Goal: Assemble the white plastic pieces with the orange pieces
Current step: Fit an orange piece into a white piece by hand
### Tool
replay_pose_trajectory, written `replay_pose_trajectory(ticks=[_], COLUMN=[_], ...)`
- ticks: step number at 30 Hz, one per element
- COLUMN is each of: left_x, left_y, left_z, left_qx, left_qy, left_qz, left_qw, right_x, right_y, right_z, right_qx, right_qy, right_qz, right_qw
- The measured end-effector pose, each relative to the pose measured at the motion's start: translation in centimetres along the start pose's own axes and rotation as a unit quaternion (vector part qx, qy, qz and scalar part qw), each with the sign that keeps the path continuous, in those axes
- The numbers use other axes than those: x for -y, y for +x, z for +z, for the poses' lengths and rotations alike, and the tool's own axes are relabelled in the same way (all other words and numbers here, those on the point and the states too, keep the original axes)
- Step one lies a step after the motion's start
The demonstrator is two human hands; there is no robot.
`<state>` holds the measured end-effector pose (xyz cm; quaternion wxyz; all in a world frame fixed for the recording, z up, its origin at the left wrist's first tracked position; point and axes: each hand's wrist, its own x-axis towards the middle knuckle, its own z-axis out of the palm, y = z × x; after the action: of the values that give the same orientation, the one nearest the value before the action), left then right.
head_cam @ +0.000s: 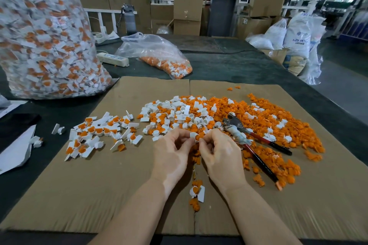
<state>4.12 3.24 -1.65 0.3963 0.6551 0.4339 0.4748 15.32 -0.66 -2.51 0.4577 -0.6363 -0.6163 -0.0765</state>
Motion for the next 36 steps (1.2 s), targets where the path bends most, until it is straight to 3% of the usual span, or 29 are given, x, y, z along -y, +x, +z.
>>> replay_pose_trajectory(ticks=[8, 13, 17, 21, 36], left_x=[0.74, 0.5, 0.6, 0.67, 0.48], left_y=[-0.05, 0.4, 0.39, 0.41, 0.22], left_z=[0.15, -0.1, -0.24, -0.2, -0.26], left_qx=[0.028, -0.002, -0.02, 0.0, 0.03], left_qy=[0.039, -0.066, -0.108, -0.088, -0.068], left_qz=[0.012, -0.051, -0.08, -0.068, -0.047], left_qw=[0.999, 0.996, 0.991, 0.994, 0.996], right_x=[0.01, -0.04, -0.13, -0.01, 0.11], right_y=[-0.06, 0.04, 0.11, 0.17, 0.38], right_z=[-0.04, -0.18, -0.3, -0.5, -0.74], right_qx=[0.005, 0.032, 0.008, 0.025, 0.053], right_qy=[-0.002, 0.074, 0.099, 0.091, 0.08], right_qz=[-0.014, 0.014, 0.013, -0.021, -0.022], right_qw=[1.0, 0.997, 0.995, 0.995, 0.995])
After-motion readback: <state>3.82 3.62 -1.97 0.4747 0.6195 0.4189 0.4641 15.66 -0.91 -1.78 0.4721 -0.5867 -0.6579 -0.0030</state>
